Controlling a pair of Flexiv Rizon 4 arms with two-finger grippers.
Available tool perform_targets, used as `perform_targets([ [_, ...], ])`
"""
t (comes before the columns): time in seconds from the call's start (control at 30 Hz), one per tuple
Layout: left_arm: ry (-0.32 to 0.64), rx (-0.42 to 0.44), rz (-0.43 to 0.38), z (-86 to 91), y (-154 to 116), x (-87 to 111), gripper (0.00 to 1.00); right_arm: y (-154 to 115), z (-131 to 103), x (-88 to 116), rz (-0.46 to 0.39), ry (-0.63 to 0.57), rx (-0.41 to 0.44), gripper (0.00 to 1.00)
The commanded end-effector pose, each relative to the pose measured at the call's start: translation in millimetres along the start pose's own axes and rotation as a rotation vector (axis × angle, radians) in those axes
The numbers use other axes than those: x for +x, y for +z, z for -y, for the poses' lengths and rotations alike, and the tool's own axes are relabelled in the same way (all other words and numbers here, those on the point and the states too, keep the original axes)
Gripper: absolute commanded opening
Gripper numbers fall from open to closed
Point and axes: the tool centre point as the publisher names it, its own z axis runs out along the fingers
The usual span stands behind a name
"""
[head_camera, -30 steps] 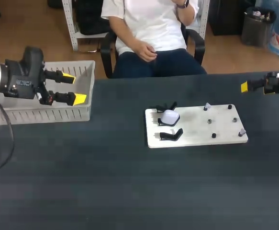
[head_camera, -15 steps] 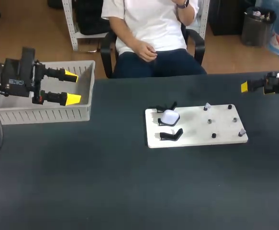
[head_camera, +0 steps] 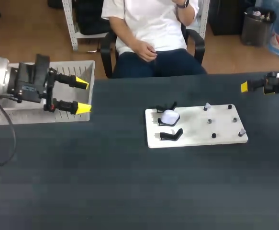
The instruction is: Pick up each earbud case from the left stands, insert the matching earbuds, close the lid, and place the case in the box.
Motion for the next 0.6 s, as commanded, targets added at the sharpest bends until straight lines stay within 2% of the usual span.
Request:
perform_targets([
  [0.03,-0.002,0.023,-0.028,-10.4,40,0.3,1.00,0,0,0,0.000,0.000,0.001,1.00],
  [0.23,0.018,0.064,-0.035,-13.0,81,-1.0,1.00,0,0,0,0.000,0.000,0.001,1.00],
  [0.6,0.052,0.080,-0.033,-14.1,155,5.7,1.00,0,0,0,0.000,0.000,0.001,1.00],
])
